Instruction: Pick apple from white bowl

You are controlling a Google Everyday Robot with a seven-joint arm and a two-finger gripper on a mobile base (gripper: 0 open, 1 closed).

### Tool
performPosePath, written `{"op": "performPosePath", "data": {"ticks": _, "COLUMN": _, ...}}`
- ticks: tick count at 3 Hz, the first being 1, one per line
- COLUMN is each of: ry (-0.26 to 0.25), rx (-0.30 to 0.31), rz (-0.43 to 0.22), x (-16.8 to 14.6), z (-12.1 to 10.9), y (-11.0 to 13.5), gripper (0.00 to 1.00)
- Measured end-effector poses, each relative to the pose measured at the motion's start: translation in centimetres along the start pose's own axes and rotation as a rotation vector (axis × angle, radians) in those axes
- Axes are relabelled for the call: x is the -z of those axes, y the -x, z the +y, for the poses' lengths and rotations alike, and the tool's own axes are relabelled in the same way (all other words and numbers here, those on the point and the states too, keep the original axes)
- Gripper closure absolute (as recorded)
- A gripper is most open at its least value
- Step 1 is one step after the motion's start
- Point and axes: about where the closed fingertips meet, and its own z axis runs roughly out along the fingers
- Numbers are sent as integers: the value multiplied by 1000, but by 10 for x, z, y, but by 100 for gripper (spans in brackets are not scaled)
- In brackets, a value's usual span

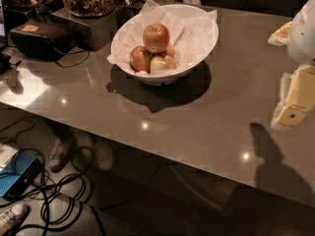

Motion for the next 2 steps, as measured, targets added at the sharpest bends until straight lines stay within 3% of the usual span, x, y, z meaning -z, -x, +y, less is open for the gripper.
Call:
{"op": "performPosePath", "data": {"ticks": 1, "ry": -5, "rx": -10, "rz": 1, "x": 2, "z": -4, "y": 6, "gripper": 0}}
{"op": "performPosePath", "data": {"ticks": 2, "ry": 0, "rx": 11, "rz": 28, "x": 0, "z": -14, "y": 30, "gripper": 0}}
